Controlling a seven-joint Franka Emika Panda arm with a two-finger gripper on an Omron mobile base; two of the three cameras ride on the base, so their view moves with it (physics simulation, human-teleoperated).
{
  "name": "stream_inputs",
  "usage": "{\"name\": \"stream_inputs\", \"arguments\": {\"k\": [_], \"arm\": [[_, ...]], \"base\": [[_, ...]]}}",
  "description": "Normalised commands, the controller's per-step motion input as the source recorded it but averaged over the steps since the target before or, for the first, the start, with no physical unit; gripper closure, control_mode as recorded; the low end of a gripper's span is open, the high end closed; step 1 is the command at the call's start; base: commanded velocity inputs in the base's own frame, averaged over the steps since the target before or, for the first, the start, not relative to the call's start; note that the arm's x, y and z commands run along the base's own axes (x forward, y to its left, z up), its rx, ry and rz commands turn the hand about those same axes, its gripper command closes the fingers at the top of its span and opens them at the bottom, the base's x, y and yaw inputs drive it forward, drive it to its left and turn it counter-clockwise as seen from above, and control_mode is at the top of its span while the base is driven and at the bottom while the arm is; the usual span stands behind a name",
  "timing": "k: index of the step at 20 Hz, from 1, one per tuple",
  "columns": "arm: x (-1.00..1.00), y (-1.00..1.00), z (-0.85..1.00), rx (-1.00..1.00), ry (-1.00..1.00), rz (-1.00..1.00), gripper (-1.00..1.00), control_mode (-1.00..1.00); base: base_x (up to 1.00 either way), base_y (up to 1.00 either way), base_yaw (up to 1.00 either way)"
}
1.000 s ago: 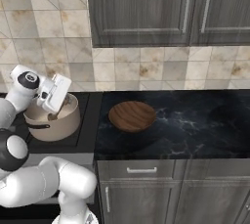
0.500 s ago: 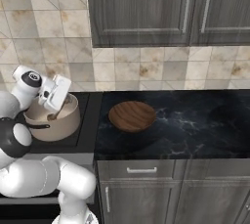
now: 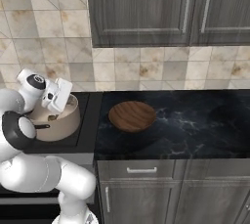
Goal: Open the cabinet and move the ladle to the pot. Then close the cabinet.
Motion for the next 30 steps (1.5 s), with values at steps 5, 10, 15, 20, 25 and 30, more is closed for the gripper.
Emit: {"name": "stream_inputs", "arguments": {"k": [5, 10, 15, 20, 25, 30], "arm": [[0.15, 0.10, -0.29, 0.00, -0.05, 0.00, 1.00, -1.00], [0.08, 0.04, -0.23, 0.00, -0.03, 0.00, -1.00, -1.00], [0.04, 0.00, -0.01, 0.00, 0.00, 0.00, -1.00, -1.00], [0.00, 0.09, 0.14, 0.00, 0.00, 0.00, -1.00, -1.00], [0.00, 0.52, 0.49, 0.00, 0.03, 0.01, -1.00, -1.00], [-0.03, 0.40, 0.48, 0.00, 0.07, 0.01, -1.00, -1.00]], "base": [[0.00, 0.00, 0.00], [0.00, 0.00, 0.00], [0.00, 0.00, 0.00], [0.00, 0.00, 0.00], [0.00, 0.00, 0.00], [0.00, 0.00, 0.00]]}}
